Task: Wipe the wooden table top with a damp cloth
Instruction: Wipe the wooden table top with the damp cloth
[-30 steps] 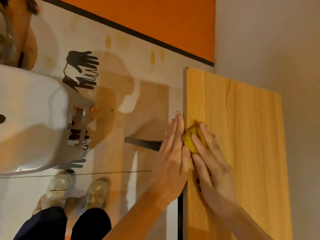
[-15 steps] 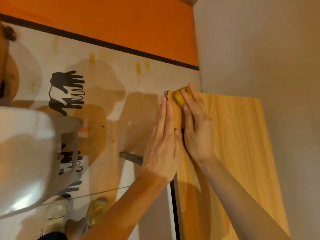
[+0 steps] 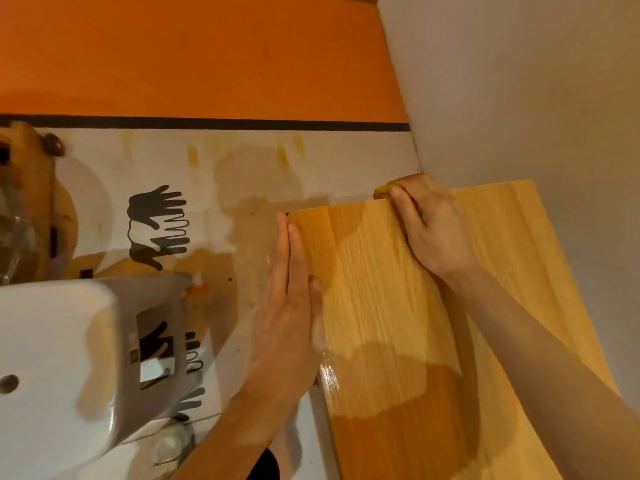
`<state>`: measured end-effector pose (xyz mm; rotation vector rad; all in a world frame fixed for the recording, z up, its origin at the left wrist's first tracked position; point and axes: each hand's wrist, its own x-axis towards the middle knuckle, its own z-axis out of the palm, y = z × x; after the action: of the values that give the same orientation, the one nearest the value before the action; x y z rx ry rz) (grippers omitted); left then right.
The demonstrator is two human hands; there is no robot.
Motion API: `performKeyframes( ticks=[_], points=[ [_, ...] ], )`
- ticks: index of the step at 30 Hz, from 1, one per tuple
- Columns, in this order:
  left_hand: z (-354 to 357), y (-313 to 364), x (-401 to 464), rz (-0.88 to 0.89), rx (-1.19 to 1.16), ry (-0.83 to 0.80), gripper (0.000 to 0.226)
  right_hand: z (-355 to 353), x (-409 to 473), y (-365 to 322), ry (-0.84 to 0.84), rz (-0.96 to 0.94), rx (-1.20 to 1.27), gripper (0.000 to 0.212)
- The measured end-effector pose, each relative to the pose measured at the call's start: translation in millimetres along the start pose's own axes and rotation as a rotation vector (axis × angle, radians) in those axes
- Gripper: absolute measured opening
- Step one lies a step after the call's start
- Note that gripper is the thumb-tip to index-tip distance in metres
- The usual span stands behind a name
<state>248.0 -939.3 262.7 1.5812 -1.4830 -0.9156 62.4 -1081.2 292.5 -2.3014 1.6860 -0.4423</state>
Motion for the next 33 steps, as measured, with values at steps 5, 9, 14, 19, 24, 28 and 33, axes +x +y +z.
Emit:
performKeyframes(
  ticks=[5, 9, 14, 19, 24, 28, 33],
  points=[
    [-8, 1, 0, 0.002, 0.142, -0.002, 0.059, -27, 12, 68, 0.131, 0.326, -0.034, 0.036],
    [0, 9, 10, 0.075, 0.427, -0.022, 0.06, 6, -2, 12, 0.171, 0.254, -0.001, 0.032],
    [41, 44, 34, 0.142, 0.551, -0.094, 0.06, 21, -12, -24, -0.043, -0.091, 0.079, 0.038],
    [57, 49, 42, 0.15, 0.644, -0.162, 0.064, -23, -4, 77, 0.074, 0.097, 0.067, 0.037],
    [58, 53, 44, 0.147, 0.741, -0.201, 0.066, -60, 12, 170, 0.277, 0.563, 0.086, 0.038],
    [57, 59, 43, 0.026, 0.634, -0.233, 0.071, -42, 14, 148, 0.452, 0.714, 0.071, 0.037],
    [93, 77, 47, 0.235, 0.658, -0.286, 0.068, -26, -3, 121, 0.258, 0.293, -0.013, 0.039]
  ],
)
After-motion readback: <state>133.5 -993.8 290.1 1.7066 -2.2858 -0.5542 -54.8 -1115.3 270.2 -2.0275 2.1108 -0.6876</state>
